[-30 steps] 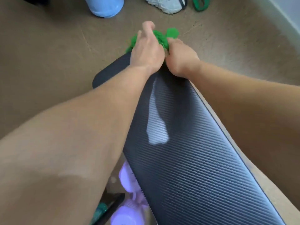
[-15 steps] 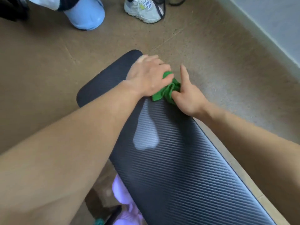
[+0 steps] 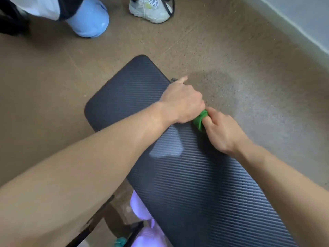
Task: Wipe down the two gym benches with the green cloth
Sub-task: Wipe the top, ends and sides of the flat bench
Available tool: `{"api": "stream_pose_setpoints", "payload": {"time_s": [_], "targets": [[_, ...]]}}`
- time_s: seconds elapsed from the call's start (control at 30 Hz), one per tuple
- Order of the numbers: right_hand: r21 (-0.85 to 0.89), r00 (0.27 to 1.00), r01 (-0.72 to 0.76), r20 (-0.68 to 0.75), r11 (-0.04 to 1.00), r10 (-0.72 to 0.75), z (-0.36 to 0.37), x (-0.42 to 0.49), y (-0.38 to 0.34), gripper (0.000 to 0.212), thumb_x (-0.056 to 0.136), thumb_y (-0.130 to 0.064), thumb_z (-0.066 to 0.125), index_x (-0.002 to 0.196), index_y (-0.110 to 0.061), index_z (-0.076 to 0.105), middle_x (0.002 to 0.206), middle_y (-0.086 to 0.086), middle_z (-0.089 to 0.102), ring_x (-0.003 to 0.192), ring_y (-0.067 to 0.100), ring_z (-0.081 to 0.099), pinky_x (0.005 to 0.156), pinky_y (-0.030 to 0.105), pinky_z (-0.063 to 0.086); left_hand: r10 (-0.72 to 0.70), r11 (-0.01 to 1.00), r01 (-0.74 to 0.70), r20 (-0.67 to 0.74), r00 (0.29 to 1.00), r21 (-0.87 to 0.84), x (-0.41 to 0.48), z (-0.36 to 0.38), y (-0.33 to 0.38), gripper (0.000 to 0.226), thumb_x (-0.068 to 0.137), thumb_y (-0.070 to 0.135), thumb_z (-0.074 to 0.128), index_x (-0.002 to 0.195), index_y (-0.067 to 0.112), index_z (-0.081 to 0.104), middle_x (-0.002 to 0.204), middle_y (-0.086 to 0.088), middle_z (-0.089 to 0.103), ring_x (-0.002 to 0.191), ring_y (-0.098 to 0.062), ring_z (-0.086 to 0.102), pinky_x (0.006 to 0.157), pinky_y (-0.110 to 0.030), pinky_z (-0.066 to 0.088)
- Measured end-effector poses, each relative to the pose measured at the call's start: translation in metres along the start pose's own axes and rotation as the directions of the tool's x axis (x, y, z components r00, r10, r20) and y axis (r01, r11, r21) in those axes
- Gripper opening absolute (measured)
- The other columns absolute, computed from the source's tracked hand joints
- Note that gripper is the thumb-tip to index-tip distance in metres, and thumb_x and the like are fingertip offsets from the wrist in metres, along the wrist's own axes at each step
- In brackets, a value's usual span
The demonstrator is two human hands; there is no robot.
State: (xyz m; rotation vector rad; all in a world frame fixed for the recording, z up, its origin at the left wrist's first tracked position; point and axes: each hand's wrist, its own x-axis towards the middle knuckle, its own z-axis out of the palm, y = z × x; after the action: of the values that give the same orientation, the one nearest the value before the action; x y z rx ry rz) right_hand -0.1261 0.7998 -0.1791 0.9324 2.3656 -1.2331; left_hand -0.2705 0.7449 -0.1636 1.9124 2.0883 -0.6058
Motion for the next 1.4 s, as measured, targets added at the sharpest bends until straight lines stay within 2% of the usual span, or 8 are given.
{"api": "stream_pose_setpoints", "payload": {"time_s": [0.2, 0.37, 0.53, 0.8, 0.97, 1.17, 1.3, 1.4], "targets": [[0.023, 0.998, 0.024, 0.051, 0.999, -0.025, 0.001, 0.055, -0.049, 0.067, 0.1, -0.056, 0.025, 0.15, -0.013, 0.023, 0.146, 0.027, 0.044, 0.132, 0.04, 0.045, 0.107, 0.043, 0.035, -0.083, 0.984, 0.094, 0.081, 0.993, -0.151, 0.014, -0.003, -0.078, 0.018, 0.095, 0.019, 0.041, 0.086, 0.018, 0.056, 0.092, -0.012, 0.065, 0.104, -0.036, 0.062, 0.11, -0.048, 0.027], [-0.077, 1.0, 0.013, -0.006, 0.997, -0.013, 0.015, 0.034, -0.018, 0.048, 0.103, -0.046, 0.032, 0.129, -0.007, 0.044, 0.133, 0.023, 0.051, 0.124, 0.039, 0.05, 0.103, 0.044, 0.038, -0.093, 0.985, 0.109, 0.117, 0.989, -0.137, 0.026, 0.001, -0.034, 0.038, 0.1, 0.032, 0.029, 0.091, 0.017, 0.062, 0.103, -0.018, 0.068, 0.107, -0.036, 0.059, 0.11, -0.044, 0.027], [-0.144, 1.0, -0.006, -0.014, 0.99, 0.004, 0.008, -0.058, 0.049, 0.021, 0.102, -0.043, 0.037, 0.096, -0.023, 0.04, 0.12, 0.017, 0.059, 0.116, 0.036, 0.055, 0.093, 0.041, 0.042, 0.117, 0.965, -0.116, -0.01, 0.993, -0.235, 0.012, 0.009, 0.057, 0.041, 0.1, 0.041, 0.028, 0.09, 0.019, 0.06, 0.101, -0.021, 0.068, 0.1, -0.04, 0.061, 0.075, -0.04, 0.04], [-0.062, 1.0, -0.003, 0.019, 0.998, 0.004, 0.012, -0.004, 0.007, 0.054, 0.102, -0.048, 0.036, 0.132, -0.003, 0.041, 0.133, 0.022, 0.054, 0.123, 0.038, 0.053, 0.097, 0.04, 0.041, 0.064, 0.988, -0.059, 0.027, 0.998, -0.143, 0.013, 0.0, -0.004, 0.037, 0.103, 0.04, 0.03, 0.085, 0.022, 0.055, 0.098, -0.021, 0.066, 0.094, -0.04, 0.06, 0.072, -0.039, 0.038], [-0.062, 0.999, -0.002, -0.04, 0.998, 0.0, 0.017, -0.04, 0.039, 0.034, 0.103, -0.038, 0.038, 0.114, -0.007, 0.048, 0.123, 0.023, 0.06, 0.115, 0.04, 0.057, 0.09, 0.04, 0.043, -0.042, 0.99, 0.044, 0.015, 0.999, -0.134, 0.007, 0.0, 0.051, 0.045, 0.102, 0.038, 0.025, 0.095, 0.015, 0.063, 0.105, -0.023, 0.066, 0.098, -0.043, 0.06, 0.078, -0.043, 0.043], [-0.097, 0.996, -0.09, -0.003, 0.991, 0.09, 0.008, -0.13, 0.095, 0.021, 0.102, -0.034, 0.038, 0.093, -0.016, 0.036, 0.116, 0.023, 0.06, 0.109, 0.042, 0.057, 0.085, 0.042, 0.041, 0.204, 0.962, -0.21, -0.05, 0.978, -0.176, -0.006, -0.007, 0.141, 0.045, 0.103, 0.04, 0.027, 0.096, 0.014, 0.063, 0.101, -0.02, 0.069, 0.097, -0.042, 0.063, 0.08, -0.044, 0.044], [-0.15, 0.994, -0.11, -0.007, 0.983, 0.11, 0.011, -0.101, 0.072, 0.031, 0.103, -0.041, 0.034, 0.108, -0.012, 0.042, 0.127, 0.024, 0.058, 0.117, 0.04, 0.056, 0.092, 0.042, 0.042, 0.204, 0.97, -0.197, 0.043, 0.978, -0.142, 0.0, -0.01, 0.087, 0.049, 0.101, 0.051, 0.024, 0.077, 0.022, 0.055, 0.098, -0.013, 0.068, 0.099, -0.035, 0.062, 0.072, -0.039, 0.04], [-0.065, 0.993, -0.116, -0.005, 0.991, 0.116, 0.015, -0.039, 0.031, 0.048, 0.102, -0.046, 0.034, 0.126, -0.006, 0.044, 0.133, 0.024, 0.056, 0.122, 0.039, 0.055, 0.096, 0.041, 0.042, 0.075, 0.997, -0.074, 0.04, 0.996, -0.034, 0.009, -0.005, 0.033, 0.051, 0.1, 0.053, 0.024, 0.103, 0.025, 0.066, 0.109, -0.02, 0.067, 0.104, -0.039, 0.062, 0.082, -0.042, 0.046]]}}
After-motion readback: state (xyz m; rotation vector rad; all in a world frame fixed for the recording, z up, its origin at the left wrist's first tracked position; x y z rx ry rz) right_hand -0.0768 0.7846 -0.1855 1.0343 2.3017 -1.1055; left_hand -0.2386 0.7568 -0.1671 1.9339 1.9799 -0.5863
